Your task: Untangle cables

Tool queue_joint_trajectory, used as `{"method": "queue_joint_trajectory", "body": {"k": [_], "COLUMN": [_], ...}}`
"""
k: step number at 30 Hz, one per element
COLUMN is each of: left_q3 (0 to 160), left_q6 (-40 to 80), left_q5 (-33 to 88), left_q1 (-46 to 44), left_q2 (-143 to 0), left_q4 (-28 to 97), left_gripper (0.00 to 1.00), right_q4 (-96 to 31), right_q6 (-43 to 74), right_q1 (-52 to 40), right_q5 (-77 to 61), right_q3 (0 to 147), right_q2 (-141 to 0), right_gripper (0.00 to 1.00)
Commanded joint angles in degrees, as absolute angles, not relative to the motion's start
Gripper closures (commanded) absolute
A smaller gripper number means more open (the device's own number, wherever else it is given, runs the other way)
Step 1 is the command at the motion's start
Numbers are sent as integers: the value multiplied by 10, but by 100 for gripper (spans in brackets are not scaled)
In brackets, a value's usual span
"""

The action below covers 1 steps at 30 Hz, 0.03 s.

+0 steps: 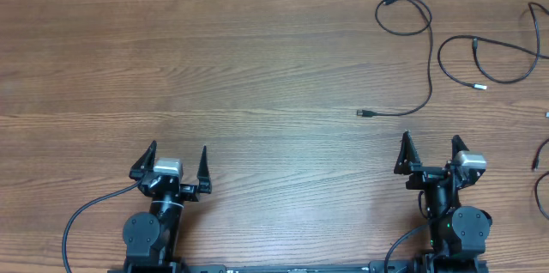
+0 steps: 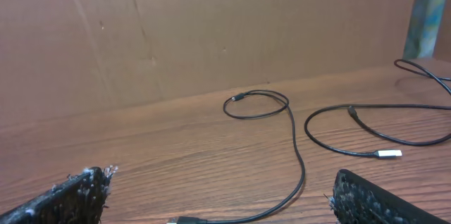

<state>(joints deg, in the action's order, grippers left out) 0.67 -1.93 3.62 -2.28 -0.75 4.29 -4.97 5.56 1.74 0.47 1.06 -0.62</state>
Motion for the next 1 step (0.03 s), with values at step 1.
{"method": "queue_joint_trajectory", "body": {"k": [1], "left_q3": [3], "left_q6": [-30], "left_q5": [28], "left_q1": [-27], "left_q2": [-8], "left_q4": [43], "left_gripper": [0], "right_q4": [-47], "right_q6": [58], "right_q1": [15], "right_q5": [12], "right_q3": [4], "right_q2": [-2], "right_gripper": [0]}}
